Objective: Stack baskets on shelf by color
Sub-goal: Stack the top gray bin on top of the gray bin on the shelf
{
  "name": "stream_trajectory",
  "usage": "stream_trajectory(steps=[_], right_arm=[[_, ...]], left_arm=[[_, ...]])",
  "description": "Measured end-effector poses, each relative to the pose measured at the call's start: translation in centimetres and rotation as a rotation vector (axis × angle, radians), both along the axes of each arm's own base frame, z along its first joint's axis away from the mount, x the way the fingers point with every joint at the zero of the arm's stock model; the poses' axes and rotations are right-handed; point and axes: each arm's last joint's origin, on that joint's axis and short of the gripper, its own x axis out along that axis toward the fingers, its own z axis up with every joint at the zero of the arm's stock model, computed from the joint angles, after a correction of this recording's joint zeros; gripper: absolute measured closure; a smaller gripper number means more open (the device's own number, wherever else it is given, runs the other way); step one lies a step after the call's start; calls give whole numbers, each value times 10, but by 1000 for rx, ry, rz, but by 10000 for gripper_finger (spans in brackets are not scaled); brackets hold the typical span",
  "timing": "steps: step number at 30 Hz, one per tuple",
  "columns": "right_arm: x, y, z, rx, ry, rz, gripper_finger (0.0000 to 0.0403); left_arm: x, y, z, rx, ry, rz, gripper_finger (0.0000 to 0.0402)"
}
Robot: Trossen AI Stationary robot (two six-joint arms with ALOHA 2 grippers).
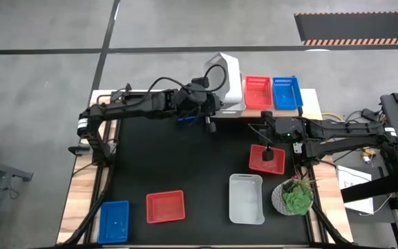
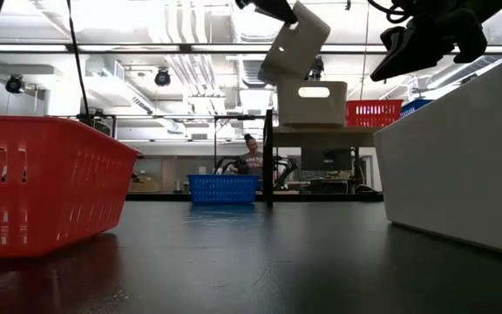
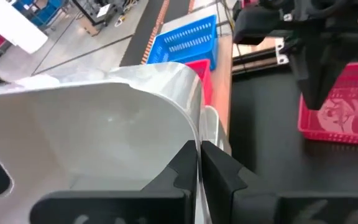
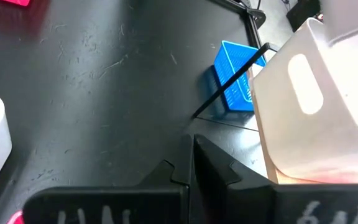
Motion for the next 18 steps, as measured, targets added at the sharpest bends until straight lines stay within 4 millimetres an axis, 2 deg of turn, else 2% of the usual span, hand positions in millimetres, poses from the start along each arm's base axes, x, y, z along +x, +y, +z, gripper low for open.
stream_trajectory(steps=[8, 18], right_arm=[[0, 0, 0, 0, -2, 0, 394], [0, 0, 1, -16, -4, 9, 394]], left_arm=[[2, -1, -4, 19, 10, -14, 401], [-8, -8, 19, 81, -79, -50, 401]])
